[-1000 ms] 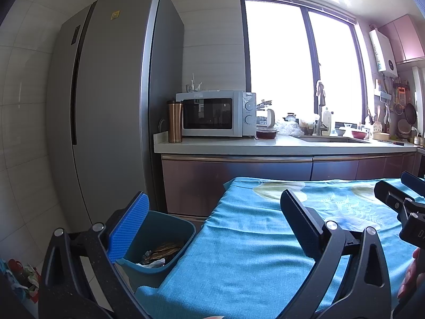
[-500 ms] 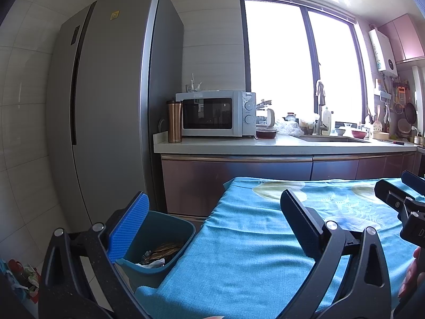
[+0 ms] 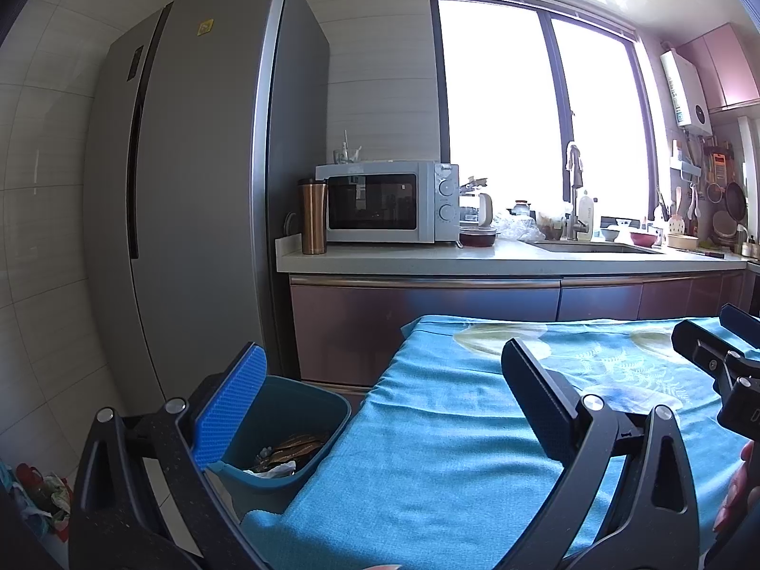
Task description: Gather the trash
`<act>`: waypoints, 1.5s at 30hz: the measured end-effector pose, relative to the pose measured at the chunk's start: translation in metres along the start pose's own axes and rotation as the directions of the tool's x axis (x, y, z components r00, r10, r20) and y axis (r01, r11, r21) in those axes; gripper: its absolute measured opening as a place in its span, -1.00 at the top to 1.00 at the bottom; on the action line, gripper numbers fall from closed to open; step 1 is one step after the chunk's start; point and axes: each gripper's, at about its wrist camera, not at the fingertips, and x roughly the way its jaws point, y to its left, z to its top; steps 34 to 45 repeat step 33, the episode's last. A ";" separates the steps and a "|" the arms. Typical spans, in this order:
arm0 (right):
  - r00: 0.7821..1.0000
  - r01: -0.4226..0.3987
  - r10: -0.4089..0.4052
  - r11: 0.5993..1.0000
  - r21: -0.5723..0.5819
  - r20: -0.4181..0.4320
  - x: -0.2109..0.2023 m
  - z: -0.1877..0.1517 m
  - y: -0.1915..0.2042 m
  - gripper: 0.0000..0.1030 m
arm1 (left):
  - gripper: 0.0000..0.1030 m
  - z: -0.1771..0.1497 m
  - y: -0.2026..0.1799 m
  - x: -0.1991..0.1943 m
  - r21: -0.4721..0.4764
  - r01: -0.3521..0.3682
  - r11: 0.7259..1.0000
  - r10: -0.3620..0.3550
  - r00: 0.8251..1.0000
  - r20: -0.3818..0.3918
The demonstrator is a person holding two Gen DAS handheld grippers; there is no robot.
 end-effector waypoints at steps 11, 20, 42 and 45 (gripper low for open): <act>1.000 -0.002 0.002 1.000 0.001 -0.003 0.000 0.000 0.000 -0.87 | -0.89 -0.001 0.000 0.000 0.003 0.002 1.000 -0.002 1.000 -0.001; 1.000 -0.001 0.001 1.000 0.006 -0.003 0.000 -0.001 -0.001 -0.87 | -0.89 -0.003 -0.004 0.000 0.024 0.004 1.000 -0.004 1.000 0.007; 0.996 0.064 -0.063 0.998 0.026 -0.063 0.001 -0.002 -0.037 -0.87 | -0.89 -0.009 -0.029 0.062 -0.016 0.170 0.985 -0.169 0.956 -0.239; 0.996 0.064 -0.063 0.998 0.026 -0.063 0.001 -0.002 -0.037 -0.87 | -0.89 -0.009 -0.029 0.062 -0.016 0.170 0.985 -0.169 0.956 -0.239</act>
